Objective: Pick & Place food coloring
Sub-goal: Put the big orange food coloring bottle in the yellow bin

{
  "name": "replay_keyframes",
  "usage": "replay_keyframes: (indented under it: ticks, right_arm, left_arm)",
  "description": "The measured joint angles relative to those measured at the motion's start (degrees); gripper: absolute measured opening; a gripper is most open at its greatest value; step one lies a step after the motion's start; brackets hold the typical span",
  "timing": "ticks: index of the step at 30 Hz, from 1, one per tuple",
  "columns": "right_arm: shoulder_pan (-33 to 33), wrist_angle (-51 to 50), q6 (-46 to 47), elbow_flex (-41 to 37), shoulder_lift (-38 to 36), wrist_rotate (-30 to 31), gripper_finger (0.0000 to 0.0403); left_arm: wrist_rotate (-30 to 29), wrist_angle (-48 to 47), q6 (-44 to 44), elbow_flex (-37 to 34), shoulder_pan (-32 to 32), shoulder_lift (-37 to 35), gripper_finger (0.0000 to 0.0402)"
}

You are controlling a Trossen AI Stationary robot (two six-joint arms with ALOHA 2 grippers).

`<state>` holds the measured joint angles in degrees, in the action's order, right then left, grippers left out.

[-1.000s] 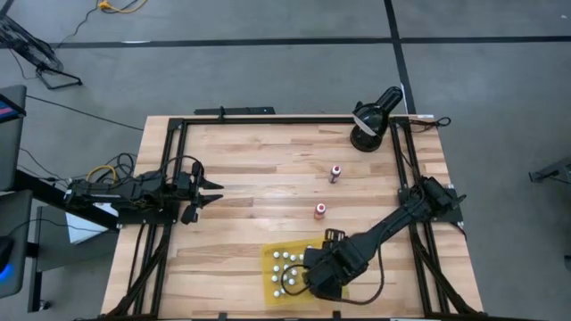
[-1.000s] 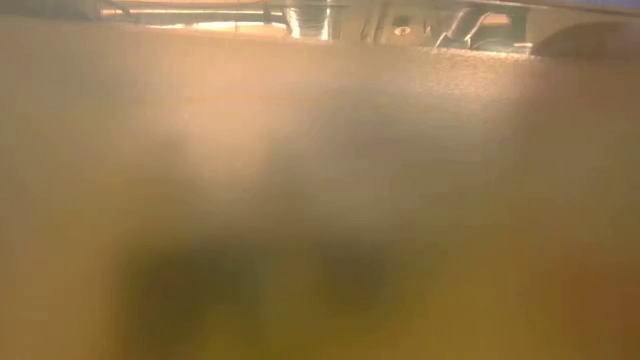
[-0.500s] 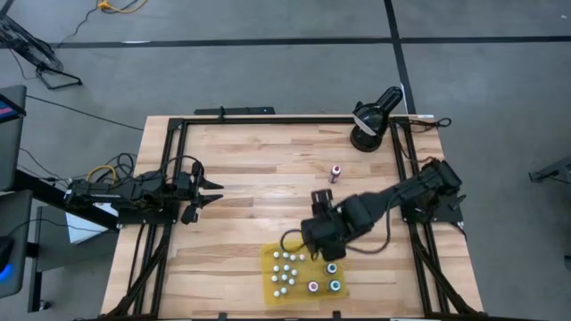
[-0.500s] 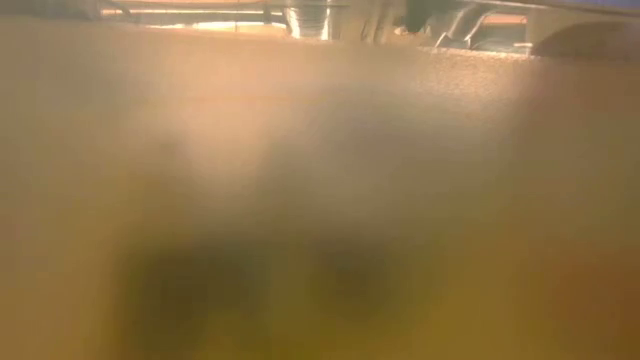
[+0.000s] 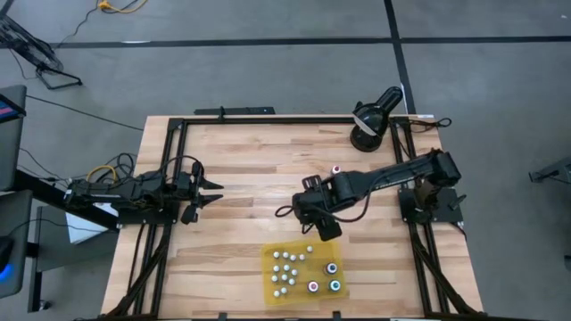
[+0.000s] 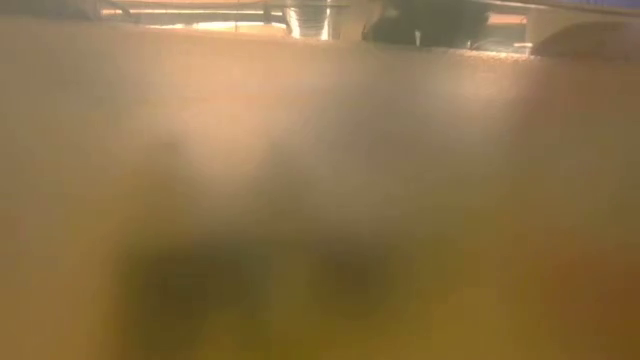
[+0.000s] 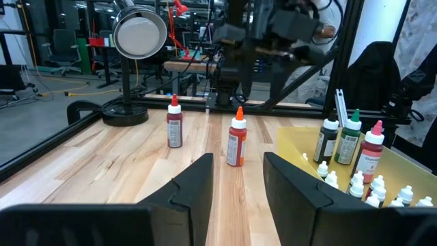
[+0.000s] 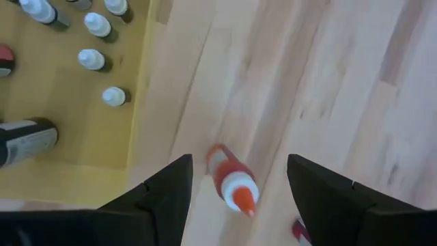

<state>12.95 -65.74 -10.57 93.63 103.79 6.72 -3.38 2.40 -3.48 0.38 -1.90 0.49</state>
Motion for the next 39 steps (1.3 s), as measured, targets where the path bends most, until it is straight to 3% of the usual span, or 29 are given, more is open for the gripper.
replay_keyframes:
  ticks: [14, 27, 31, 37, 39]
  right_arm:
    - [-4.60, 9.78, 0.01, -13.85, 0.02, -0.62, 0.0231]
    - [-5.36, 14.17, 0.06, -19.75, 0.02, -2.49, 0.0228]
    - [-5.36, 14.01, 0.09, -19.87, 0.02, -2.49, 0.0206]
    - [-5.36, 13.48, 0.12, -19.80, 0.02, -2.49, 0.0134]
    - [-5.36, 13.17, 0.13, -19.78, 0.02, -2.49, 0.0130]
  left_arm:
    - [0.00, 0.00, -0.01, 0.00, -0.01, 0.00, 0.0121]
    - [0.00, -0.01, -0.01, 0.00, 0.00, 0.00, 0.0121]
    - [0.00, 0.01, -0.01, 0.00, 0.01, 0.00, 0.0121]
    - [0.00, -0.01, 0.01, 0.00, 0.00, 0.00, 0.0121]
    - [0.02, -0.01, -0.01, 0.00, 0.00, 0.00, 0.0121]
